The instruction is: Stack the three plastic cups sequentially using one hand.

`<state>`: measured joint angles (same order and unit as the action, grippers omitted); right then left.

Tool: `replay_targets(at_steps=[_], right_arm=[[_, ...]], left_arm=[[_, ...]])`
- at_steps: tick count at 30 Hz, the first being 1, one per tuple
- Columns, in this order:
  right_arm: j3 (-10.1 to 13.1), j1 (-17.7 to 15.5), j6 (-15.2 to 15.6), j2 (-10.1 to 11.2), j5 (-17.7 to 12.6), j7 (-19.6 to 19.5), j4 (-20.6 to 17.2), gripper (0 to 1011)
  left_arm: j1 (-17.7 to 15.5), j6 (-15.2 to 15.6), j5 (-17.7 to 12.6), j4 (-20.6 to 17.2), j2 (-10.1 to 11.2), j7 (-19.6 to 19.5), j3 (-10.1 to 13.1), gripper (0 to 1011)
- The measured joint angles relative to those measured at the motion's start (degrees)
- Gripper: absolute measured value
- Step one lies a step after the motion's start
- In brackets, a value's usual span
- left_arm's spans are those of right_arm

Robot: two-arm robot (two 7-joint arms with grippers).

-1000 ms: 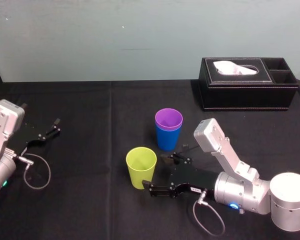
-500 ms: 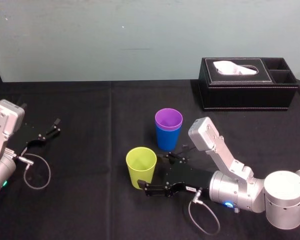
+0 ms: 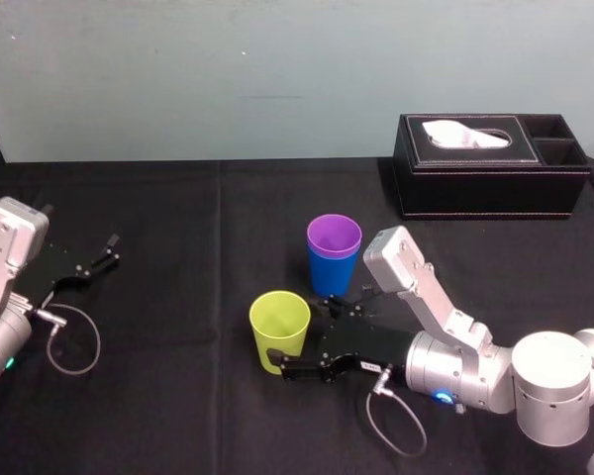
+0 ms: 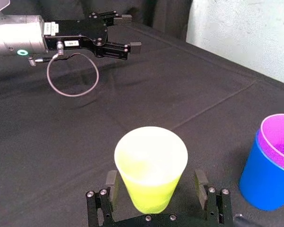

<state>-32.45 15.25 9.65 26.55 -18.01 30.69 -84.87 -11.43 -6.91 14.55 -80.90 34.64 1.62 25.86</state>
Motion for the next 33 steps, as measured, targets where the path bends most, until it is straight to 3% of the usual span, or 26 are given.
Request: replay_targets(at_steps=[25, 33], right_arm=[[-0.66, 1.3, -0.6, -1.29, 1.56, -0.21, 1.12, 1004], [-0.63, 1.26, -0.59, -1.26, 1.47, -0.21, 1.05, 853]], left_arm=[[0.0, 0.0, 0.0, 0.0, 0.0, 0.0, 0.0, 1010], [0.0, 0.0, 0.0, 0.0, 0.0, 0.0, 0.0, 1010]])
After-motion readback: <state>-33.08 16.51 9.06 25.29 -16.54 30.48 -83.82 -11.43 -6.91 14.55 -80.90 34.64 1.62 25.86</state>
